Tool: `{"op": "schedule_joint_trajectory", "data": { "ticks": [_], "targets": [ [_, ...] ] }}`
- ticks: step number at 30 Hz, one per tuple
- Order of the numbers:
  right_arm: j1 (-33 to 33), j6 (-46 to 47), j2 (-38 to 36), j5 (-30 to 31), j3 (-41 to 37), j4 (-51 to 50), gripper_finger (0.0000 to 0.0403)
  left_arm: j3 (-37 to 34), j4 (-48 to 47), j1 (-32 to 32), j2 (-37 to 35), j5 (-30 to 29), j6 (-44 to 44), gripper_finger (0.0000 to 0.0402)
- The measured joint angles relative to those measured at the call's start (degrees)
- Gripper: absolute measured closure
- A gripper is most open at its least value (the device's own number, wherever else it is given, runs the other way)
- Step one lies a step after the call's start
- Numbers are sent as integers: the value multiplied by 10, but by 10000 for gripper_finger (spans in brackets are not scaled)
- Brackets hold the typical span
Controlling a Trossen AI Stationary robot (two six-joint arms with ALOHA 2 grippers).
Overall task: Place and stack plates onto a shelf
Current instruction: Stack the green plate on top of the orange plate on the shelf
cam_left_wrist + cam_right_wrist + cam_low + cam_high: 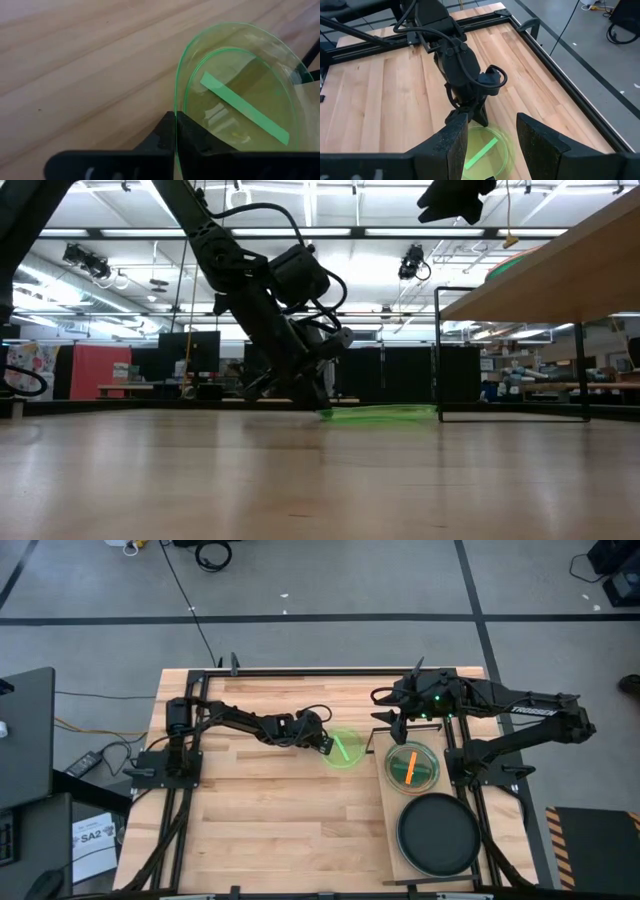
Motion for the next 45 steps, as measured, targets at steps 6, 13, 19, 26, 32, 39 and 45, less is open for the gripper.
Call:
{"op": "schedule_joint_trajectory", "data": {
  "ticks": [6, 13, 19, 26, 32, 39, 45],
  "targets": [
    [0, 0, 0, 0, 0, 0, 228, 0, -11, 0, -8, 0, 7, 395],
    [0, 0, 0, 0, 0, 0, 228, -2, -79, 0, -56, -2, 37, 395],
    [0, 0, 0, 30, 0, 2, 228, -2, -120, -3, -113, -5, 70, 395],
    [0, 0, 0, 62, 0, 5, 228, -1, -166, -9, -200, -5, 102, 395],
    [0, 3, 0, 58, 0, 18, 228, 0, -164, -19, -276, -5, 110, 395],
    [0, 53, 0, 32, 0, 45, 228, 0, -135, -24, -332, -13, 117, 395],
    [0, 117, 0, 26, 0, 52, 228, 0, -94, -24, -351, -17, 124, 395]
  ]
}}
